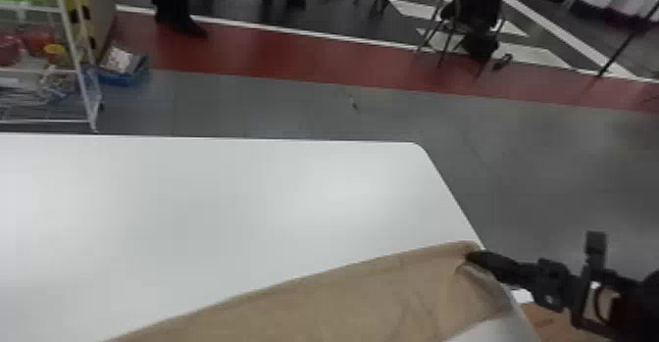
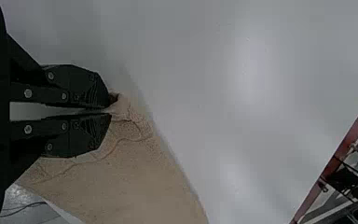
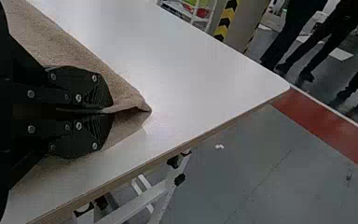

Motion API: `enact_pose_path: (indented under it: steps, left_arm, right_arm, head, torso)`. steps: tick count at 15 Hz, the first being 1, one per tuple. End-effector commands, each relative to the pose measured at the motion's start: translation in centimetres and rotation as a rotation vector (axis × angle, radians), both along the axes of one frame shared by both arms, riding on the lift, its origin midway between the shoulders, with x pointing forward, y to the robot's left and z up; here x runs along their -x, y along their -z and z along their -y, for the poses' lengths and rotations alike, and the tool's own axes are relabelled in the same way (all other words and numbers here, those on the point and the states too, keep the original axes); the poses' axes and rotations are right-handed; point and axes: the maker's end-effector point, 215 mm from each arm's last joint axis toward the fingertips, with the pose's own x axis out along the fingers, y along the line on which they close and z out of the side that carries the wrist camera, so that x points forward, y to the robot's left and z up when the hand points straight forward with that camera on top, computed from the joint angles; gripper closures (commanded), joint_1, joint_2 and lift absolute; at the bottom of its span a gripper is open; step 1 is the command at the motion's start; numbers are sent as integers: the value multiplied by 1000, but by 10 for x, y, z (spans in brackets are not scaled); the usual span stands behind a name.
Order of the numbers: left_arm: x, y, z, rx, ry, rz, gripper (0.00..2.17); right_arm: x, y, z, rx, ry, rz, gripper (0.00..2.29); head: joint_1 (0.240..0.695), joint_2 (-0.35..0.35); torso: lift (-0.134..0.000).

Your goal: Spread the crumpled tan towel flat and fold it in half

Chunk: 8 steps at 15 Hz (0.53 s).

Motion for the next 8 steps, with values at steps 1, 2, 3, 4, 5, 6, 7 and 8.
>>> enact_pose_path:
  steps: [1, 2, 3, 4, 5, 6, 7, 8]
  left_arm:
    - [0, 1, -4, -15, -9, 0, 100]
    - [-1, 0, -7, -20, -14, 2, 66]
    - [-1, 1, -8, -27, -17, 3, 66]
    - [-1, 1, -9, -34, -18, 2, 63]
    - [-1, 1, -12, -38, -22, 3, 66]
    - [-1, 0, -15, -40, -28, 3, 66]
    - [-2, -1, -19, -45, -36, 6, 66]
    - [-3, -3, -25, -50, -47, 10, 66]
  right_arm:
    - [-1, -1, -1, -2, 1, 6, 944]
    - [-3, -5, -1, 1, -1, 12, 883]
    - [-4, -8, 0, 1, 1, 17, 650]
    - [-4, -11, 1, 0, 3, 22, 559]
    - [-5, -16, 1, 3, 0, 28, 495]
    - [-2, -19, 6, 9, 7, 26, 367]
    - [-1, -24, 13, 30, 12, 34, 167]
    - [2, -24, 16, 49, 13, 28, 107]
  head:
    - [695, -350]
    - [695, -350]
    - [695, -350]
    - [695, -350]
    - [695, -350]
    - [695, -350]
    - [695, -350]
    - [695, -350]
  torso:
    - [-123]
    - [-123]
    - [-123]
    - [-123]
    - [-123]
    - [-123]
    - [-123]
    - [-123]
